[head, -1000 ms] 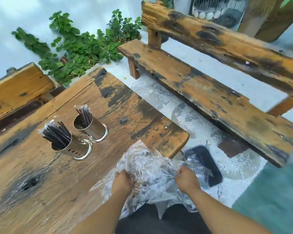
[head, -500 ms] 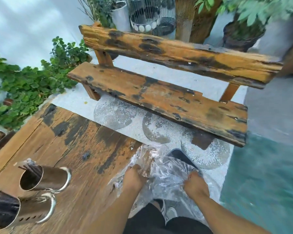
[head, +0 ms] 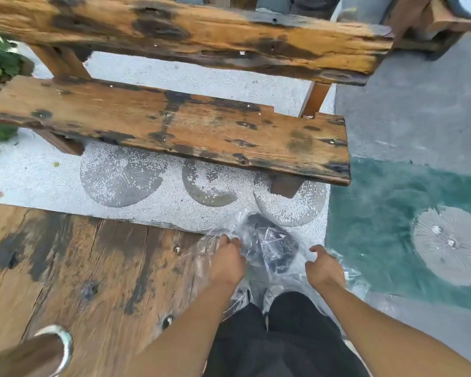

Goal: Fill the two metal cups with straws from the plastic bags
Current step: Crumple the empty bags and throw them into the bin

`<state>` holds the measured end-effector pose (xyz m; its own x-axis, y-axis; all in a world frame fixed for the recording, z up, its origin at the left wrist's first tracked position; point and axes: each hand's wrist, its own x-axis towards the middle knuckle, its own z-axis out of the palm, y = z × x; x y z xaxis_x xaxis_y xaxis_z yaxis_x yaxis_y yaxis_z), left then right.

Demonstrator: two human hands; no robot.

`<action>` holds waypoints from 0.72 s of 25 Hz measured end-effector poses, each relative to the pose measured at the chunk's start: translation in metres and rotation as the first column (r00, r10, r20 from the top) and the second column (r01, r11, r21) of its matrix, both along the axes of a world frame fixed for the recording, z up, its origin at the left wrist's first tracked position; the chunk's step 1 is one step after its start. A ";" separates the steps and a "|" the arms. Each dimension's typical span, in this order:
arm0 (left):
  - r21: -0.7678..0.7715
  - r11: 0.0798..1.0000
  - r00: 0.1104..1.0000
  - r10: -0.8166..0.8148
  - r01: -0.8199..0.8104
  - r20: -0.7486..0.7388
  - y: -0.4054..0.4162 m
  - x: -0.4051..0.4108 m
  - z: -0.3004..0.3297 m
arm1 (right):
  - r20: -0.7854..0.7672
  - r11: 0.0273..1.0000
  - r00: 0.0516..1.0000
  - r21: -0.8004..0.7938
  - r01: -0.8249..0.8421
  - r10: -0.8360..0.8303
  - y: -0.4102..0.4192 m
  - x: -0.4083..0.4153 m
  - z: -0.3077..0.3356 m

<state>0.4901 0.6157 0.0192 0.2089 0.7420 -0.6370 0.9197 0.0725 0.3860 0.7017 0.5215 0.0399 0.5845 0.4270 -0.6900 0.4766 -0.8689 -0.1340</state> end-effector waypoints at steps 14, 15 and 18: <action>-0.186 0.982 0.988 -0.011 -0.019 -0.156 0.013 0.093 -0.153 | -0.034 0.989 0.999 -0.150 0.016 -0.021 0.023 0.045 -0.187; -0.183 0.983 0.986 -0.011 -0.019 -0.165 0.015 0.098 -0.174 | -0.042 0.987 0.999 -0.159 0.018 -0.025 0.023 0.044 -0.208; -0.178 0.984 0.979 -0.012 -0.025 -0.203 0.025 0.107 -0.234 | -0.087 0.984 0.996 -0.175 0.017 -0.032 0.020 0.036 -0.268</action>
<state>0.5975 0.6409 -0.2150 0.0576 0.6132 -0.7878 0.9765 0.1295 0.1722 0.7379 0.5416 -0.2282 0.5264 0.2823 -0.8020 0.4478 -0.8939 -0.0207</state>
